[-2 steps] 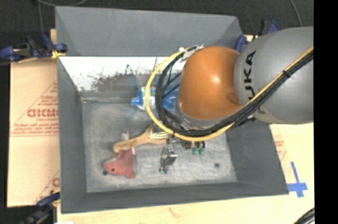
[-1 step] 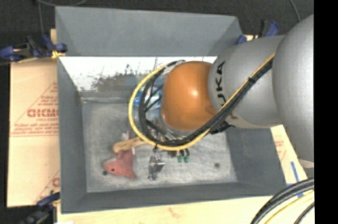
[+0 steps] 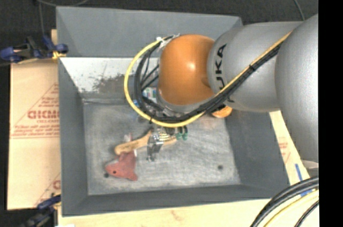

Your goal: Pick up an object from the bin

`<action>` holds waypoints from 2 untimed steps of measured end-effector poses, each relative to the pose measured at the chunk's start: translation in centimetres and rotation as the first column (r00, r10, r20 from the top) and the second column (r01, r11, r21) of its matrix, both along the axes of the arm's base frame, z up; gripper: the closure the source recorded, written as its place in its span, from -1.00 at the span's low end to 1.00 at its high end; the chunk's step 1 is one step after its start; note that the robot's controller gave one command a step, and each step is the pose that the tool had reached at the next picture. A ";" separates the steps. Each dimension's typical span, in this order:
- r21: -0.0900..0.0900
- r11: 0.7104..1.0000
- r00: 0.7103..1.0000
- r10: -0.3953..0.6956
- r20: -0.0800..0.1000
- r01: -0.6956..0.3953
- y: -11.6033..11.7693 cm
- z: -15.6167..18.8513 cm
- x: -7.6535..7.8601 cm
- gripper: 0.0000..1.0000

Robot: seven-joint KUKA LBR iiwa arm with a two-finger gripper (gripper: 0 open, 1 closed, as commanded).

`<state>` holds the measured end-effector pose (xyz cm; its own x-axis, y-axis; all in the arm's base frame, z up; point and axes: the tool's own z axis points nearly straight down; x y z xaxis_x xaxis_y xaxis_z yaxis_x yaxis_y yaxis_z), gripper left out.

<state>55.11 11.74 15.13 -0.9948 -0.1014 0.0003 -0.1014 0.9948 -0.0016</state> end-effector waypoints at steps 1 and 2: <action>0.003 0.974 0.974 0.225 0.014 -0.225 4.3 -7.7 3.0 1.00; 0.004 0.975 0.974 0.224 0.013 -0.224 4.3 -7.7 3.0 1.00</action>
Offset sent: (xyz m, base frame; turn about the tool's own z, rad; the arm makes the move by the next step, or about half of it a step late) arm 0.0000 0.0000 0.0000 0.0000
